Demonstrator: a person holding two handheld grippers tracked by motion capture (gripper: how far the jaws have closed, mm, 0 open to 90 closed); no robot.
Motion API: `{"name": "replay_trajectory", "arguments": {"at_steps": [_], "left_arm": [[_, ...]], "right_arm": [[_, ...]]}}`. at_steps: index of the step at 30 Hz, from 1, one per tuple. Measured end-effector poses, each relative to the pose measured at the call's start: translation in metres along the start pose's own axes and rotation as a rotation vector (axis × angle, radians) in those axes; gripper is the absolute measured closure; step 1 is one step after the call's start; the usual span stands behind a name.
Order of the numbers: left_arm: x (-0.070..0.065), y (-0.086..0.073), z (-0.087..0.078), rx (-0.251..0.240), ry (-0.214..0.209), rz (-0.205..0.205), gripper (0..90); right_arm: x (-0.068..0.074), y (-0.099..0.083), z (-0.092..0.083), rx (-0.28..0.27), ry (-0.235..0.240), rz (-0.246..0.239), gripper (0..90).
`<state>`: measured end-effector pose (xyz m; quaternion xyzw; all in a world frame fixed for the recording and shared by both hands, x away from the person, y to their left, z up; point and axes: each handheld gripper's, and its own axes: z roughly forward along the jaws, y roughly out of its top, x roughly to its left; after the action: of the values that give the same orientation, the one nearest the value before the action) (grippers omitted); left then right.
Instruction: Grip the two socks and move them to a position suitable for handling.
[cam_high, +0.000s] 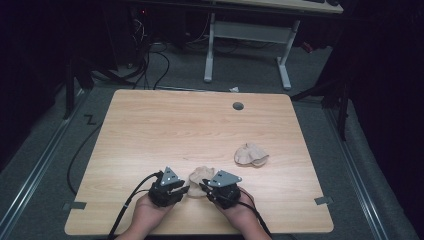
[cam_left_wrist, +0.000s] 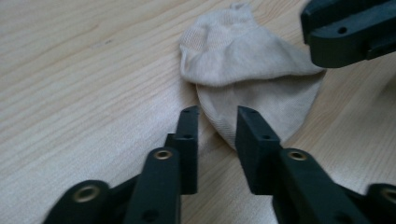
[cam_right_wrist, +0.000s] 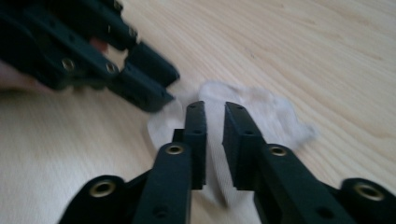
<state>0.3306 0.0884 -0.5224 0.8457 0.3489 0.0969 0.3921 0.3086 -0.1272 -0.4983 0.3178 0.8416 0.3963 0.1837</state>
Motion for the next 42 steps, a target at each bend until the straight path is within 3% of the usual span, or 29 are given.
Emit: {"name": "replay_trajectory", "arguments": {"at_steps": [5, 8, 11, 15, 16, 18, 21, 25, 31, 33, 42], "left_arm": [[-0.001, -0.004, 0.001, 0.007, -0.009, -0.019, 79.4], [-0.003, -0.005, 0.002, 0.014, -0.007, -0.016, 81.7], [-0.003, -0.005, 0.002, 0.014, 0.002, -0.018, 82.6], [-0.003, -0.003, -0.004, -0.022, 0.009, -0.012, 78.6], [-0.005, 0.001, -0.009, -0.057, 0.009, -0.005, 77.8], [-0.006, 0.004, -0.013, -0.086, 0.011, 0.000, 77.1], [-0.007, 0.007, -0.009, -0.081, 0.012, 0.009, 76.5], [-0.005, 0.007, 0.010, 0.009, 0.027, 0.004, 79.3], [-0.010, 0.008, 0.016, 0.027, 0.056, 0.063, 80.4], [-0.012, 0.008, 0.016, 0.026, 0.067, 0.083, 80.4], [-0.013, 0.008, 0.016, 0.025, 0.076, 0.098, 77.1]], "right_arm": [[-0.001, 0.010, 0.023, 0.027, -0.044, 0.023, 62.7], [-0.003, 0.011, 0.029, 0.038, -0.053, 0.027, 60.2], [-0.005, 0.009, 0.039, 0.088, -0.066, 0.029, 58.8], [-0.007, 0.006, 0.045, 0.119, -0.064, 0.031, 66.3], [-0.007, 0.005, 0.047, 0.130, -0.062, 0.032, 76.6], [-0.006, 0.004, 0.047, 0.128, -0.064, 0.024, 83.5], [-0.007, 0.002, 0.046, 0.117, -0.039, 0.049, 85.3], [-0.006, 0.000, 0.039, 0.098, -0.043, 0.057, 85.5], [-0.009, -0.002, 0.022, 0.042, -0.079, 0.074, 85.3], [-0.014, -0.007, 0.007, 0.016, -0.100, 0.095, 84.8], [-0.030, -0.038, -0.034, 0.023, -0.148, 0.163, 81.1]]}}
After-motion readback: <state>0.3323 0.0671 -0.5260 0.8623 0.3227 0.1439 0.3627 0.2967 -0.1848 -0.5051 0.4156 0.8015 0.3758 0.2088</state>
